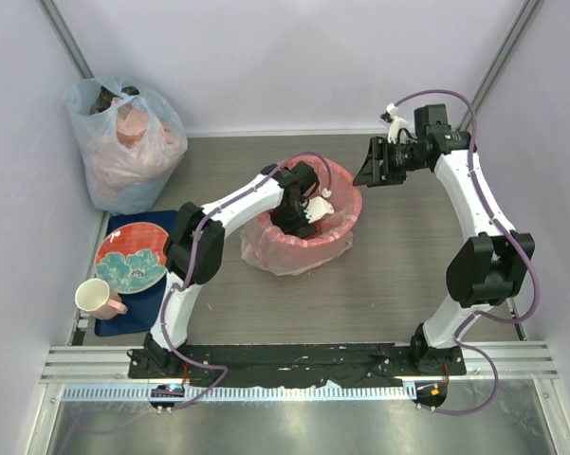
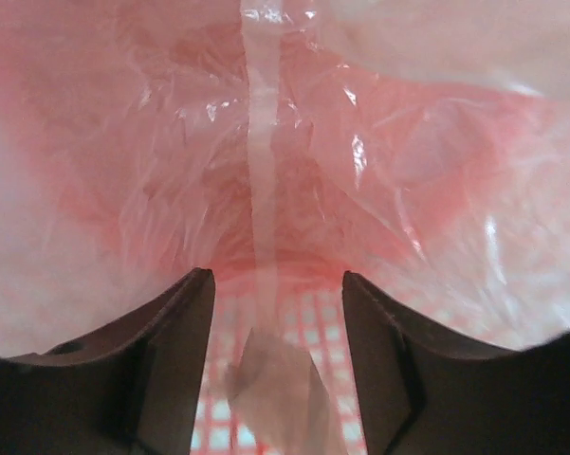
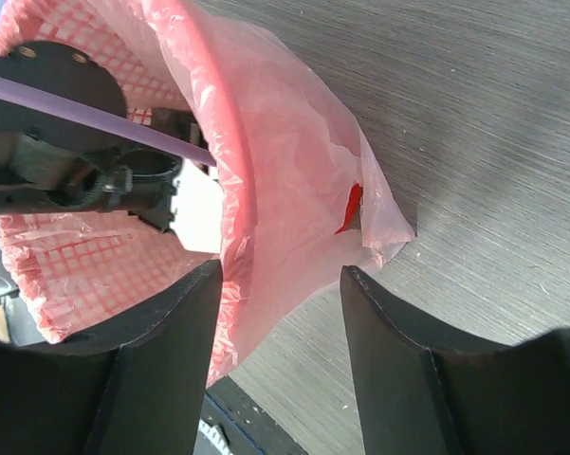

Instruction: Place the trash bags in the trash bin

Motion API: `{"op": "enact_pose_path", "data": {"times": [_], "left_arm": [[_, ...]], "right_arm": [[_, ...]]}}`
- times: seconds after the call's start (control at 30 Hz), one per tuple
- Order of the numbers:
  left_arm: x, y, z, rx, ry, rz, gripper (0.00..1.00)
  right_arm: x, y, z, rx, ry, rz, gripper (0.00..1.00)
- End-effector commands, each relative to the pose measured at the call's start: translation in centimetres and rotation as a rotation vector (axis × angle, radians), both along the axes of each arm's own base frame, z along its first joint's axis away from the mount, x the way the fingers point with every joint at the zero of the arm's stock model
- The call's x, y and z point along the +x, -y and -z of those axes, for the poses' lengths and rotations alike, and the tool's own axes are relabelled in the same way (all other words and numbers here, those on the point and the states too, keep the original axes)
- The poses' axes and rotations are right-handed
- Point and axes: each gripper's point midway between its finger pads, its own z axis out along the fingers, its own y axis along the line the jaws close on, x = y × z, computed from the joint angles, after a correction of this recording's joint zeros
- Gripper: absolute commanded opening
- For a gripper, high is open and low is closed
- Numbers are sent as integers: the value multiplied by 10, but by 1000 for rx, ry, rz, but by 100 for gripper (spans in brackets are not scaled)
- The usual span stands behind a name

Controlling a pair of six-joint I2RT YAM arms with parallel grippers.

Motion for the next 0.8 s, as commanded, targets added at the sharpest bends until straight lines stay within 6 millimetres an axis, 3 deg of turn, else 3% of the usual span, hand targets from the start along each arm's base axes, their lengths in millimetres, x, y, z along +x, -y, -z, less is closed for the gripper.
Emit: {"op": "enact_pose_path", "data": {"times": [0.0,0.03,0.13,0.3,0.37,0.43,0.63,0.77], "left_arm": [[2,16,-89,-187,106,46,65],[2,18,-110,-227,149,45,67],[1,20,-143,-290,203,63,77],[4,14,-191,-424,268,4,79],[2,19,-223,-563,273,-48,80],[11,12,-250,-656,325,-88,83],[4,-6,-227,-590,334,-81,80],[-5,-10,-213,-597,312,-113,78]], "right_arm": [[-10,4,-39,-41,151,-31,59],[-11,4,-41,-45,163,-38,59],[-13,7,-52,-59,211,-42,59],[-6,4,-86,-52,367,-75,60],[-6,-9,-103,-36,435,-130,60],[-8,-28,-104,-56,458,-193,60],[-22,-57,-87,-116,481,-341,60],[-40,-44,-53,-216,444,-392,59]]}}
